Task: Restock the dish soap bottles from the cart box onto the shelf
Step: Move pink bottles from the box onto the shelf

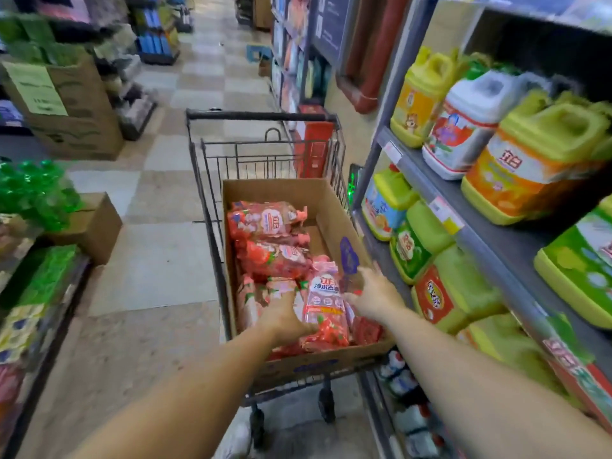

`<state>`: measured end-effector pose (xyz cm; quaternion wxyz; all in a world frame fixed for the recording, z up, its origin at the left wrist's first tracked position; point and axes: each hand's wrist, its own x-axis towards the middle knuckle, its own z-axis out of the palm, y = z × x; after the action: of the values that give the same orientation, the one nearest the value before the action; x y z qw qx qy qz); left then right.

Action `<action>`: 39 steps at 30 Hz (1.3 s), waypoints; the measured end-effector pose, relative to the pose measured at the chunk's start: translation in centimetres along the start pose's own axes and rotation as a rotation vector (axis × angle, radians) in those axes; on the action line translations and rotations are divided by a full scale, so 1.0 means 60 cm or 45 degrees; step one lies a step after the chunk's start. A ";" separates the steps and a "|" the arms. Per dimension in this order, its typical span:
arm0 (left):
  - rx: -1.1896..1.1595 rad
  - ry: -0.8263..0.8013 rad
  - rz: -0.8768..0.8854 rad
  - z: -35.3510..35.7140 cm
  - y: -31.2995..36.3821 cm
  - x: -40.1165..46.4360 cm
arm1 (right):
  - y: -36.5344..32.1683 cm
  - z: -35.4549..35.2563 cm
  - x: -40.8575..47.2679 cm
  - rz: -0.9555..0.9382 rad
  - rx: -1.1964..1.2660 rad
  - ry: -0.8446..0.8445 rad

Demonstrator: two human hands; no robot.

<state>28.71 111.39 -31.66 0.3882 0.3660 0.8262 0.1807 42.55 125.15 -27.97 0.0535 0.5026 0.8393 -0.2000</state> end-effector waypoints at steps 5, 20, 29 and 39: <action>-0.346 -0.279 -0.151 0.049 -0.023 0.097 | -0.001 0.058 0.085 0.146 -0.014 -0.139; -0.574 -0.310 -0.268 0.132 -0.062 0.162 | -0.037 0.158 0.228 0.347 -0.046 -0.241; -0.793 -0.335 -0.229 0.100 -0.059 0.144 | -0.077 0.133 0.201 0.380 0.461 -0.129; -0.921 -0.355 0.267 0.029 0.004 0.094 | -0.061 -0.010 0.082 0.331 0.714 0.324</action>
<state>27.77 115.76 -35.49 0.5799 0.3090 0.6070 0.4470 37.03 127.92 -27.81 -0.1671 0.6216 0.6804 -0.3505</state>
